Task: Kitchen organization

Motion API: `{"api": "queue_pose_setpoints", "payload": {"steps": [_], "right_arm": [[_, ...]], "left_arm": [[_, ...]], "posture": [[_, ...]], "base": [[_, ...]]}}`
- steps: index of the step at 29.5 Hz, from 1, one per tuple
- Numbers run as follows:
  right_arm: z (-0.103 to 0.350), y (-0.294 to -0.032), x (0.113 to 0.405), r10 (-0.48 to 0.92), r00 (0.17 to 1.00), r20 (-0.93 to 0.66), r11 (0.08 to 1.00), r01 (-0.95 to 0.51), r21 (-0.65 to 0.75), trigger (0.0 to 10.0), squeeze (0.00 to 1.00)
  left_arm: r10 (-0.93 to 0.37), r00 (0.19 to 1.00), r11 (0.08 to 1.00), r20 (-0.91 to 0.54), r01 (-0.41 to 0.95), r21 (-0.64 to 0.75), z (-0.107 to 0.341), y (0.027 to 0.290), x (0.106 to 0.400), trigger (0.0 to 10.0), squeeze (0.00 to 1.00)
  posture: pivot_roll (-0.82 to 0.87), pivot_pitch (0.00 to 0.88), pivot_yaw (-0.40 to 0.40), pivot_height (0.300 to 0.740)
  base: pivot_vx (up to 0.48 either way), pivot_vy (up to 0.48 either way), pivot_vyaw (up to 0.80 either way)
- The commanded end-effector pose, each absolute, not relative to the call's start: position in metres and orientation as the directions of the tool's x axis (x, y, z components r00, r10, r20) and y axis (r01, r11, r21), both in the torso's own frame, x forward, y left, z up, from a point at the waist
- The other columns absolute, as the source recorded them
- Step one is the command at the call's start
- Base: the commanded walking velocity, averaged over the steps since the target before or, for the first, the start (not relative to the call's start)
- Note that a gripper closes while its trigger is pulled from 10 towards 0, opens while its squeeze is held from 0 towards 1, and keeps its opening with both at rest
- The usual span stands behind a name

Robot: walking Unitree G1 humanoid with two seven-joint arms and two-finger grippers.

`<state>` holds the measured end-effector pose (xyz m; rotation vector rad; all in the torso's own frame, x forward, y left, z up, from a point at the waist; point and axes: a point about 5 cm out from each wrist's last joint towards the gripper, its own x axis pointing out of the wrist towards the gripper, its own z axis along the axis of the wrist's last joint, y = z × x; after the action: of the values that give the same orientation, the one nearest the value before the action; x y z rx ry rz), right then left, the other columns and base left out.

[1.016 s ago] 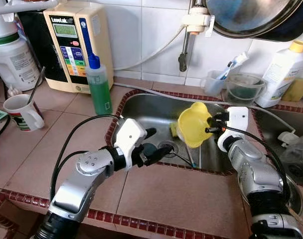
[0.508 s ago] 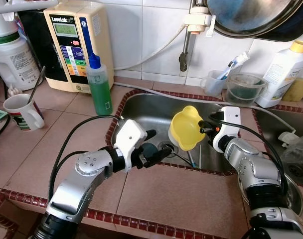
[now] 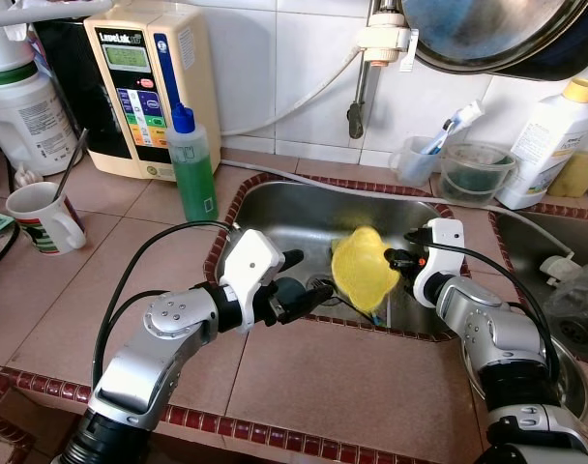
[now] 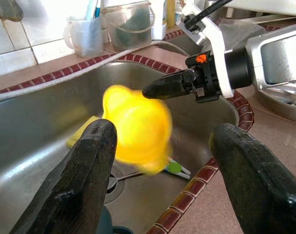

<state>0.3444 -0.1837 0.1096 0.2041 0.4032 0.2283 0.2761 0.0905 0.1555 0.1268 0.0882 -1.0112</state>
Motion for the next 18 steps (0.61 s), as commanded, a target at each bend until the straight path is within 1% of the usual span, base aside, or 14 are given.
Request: {"api": "queue_pose_setpoints", "payload": {"steps": [1, 8, 11, 12, 14, 17, 18], "right_arm": [[0.114, -0.186, 0.346, 0.262, 0.9, -0.347, 0.952, -0.183, 0.246, 10.0, 1.0], [0.118, -0.185, 0.349, 0.253, 0.908, -0.334, 0.957, -0.185, 0.223, 10.0, 1.0], [0.122, -0.185, 0.35, 0.252, 0.919, -0.304, 0.958, -0.191, 0.216, 10.0, 1.0], [0.127, -0.183, 0.351, 0.256, 0.931, -0.26, 0.957, -0.206, 0.206, 10.0, 1.0], [0.13, -0.182, 0.351, 0.255, 0.939, -0.231, 0.958, -0.213, 0.192, 10.0, 1.0], [0.144, -0.178, 0.351, 0.245, 0.962, -0.118, 0.963, -0.227, 0.147, 10.0, 1.0], [0.15, -0.177, 0.35, 0.225, 0.973, -0.056, 0.969, -0.217, 0.116, 10.0, 1.0]], "left_arm": [[-0.839, 0.531, 0.525, -0.117, 0.847, 0.08, 0.163, 0.091, 0.279, 10.0, 0.0], [-0.838, 0.534, 0.527, -0.115, 0.845, 0.086, 0.163, 0.092, 0.28, 10.0, 0.0], [-0.832, 0.543, 0.535, -0.112, 0.84, 0.096, 0.164, 0.093, 0.281, 10.0, 0.0], [-0.828, 0.55, 0.541, -0.11, 0.835, 0.1, 0.164, 0.094, 0.281, 10.0, 0.0], [-0.826, 0.553, 0.544, -0.109, 0.832, 0.104, 0.164, 0.095, 0.281, 10.0, 0.0], [-0.815, 0.571, 0.56, -0.096, 0.82, 0.12, 0.165, 0.097, 0.283, 10.0, 0.0], [-0.811, 0.579, 0.568, -0.089, 0.814, 0.123, 0.166, 0.099, 0.284, 10.0, 0.0]], "posture": [[0.07, 0.0, -0.021, 0.74], [0.07, 0.0, -0.024, 0.74], [0.08, 0.0, -0.025, 0.74], [0.08, 0.0, -0.025, 0.74], [0.08, 0.0, -0.025, 0.74], [0.07, 0.0, -0.024, 0.74], [0.07, 0.0, -0.024, 0.74]], "base": [[0.0, 0.0, 0.0], [0.0, 0.0, 0.0], [0.0, 0.0, 0.0], [0.0, 0.0, 0.0], [0.0, 0.0, 0.0], [0.0, 0.0, 0.0], [0.0, 0.0, 0.0]]}}
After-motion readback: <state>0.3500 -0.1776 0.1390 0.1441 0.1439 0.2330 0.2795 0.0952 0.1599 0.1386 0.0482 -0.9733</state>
